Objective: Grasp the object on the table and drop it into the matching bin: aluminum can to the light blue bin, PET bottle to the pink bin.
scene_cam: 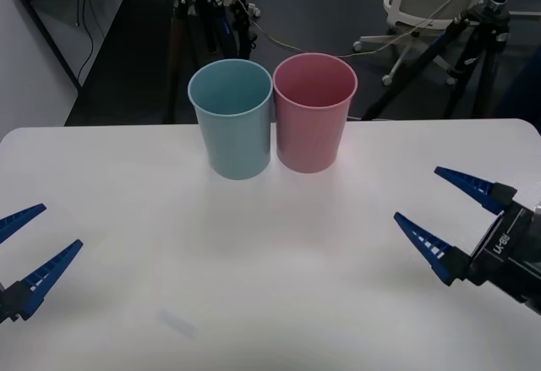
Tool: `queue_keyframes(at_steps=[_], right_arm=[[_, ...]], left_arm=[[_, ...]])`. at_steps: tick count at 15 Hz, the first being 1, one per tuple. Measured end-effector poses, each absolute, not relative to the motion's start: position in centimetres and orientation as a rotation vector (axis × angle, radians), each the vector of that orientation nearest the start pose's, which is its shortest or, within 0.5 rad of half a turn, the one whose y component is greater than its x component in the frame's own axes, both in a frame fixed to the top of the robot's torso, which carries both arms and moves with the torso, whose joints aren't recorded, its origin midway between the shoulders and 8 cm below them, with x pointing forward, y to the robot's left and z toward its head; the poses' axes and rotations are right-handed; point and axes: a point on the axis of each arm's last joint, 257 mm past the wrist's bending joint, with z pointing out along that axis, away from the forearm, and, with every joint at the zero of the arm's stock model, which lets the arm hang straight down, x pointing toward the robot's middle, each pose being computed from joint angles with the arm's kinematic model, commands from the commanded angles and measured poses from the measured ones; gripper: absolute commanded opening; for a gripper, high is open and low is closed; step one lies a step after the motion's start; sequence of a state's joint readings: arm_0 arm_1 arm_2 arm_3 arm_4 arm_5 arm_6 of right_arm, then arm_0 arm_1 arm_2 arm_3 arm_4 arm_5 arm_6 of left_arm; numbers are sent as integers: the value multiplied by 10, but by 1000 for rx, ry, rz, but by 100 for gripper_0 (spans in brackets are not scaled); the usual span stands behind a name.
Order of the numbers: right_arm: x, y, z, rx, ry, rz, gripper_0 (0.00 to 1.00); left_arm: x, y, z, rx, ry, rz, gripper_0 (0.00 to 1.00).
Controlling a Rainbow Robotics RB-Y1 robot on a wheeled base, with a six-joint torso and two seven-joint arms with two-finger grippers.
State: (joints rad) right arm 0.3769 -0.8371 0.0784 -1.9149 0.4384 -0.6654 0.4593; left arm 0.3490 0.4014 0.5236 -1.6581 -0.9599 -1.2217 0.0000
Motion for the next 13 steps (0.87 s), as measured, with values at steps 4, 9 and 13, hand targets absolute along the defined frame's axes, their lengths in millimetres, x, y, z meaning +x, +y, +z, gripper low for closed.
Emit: queue_keyframes(at_steps=[4, 9, 13], right_arm=[[351, -217, -175, -643, 1394, 615, 100], [345, -221, -190, -663, 1398, 608, 100], [342, -218, -188, -674, 1388, 624, 100]], left_arm=[[342, 330, -169, 465, 1441, -567, 100], [342, 330, -169, 465, 1441, -567, 100], [342, 330, -169, 465, 1441, -567, 100]])
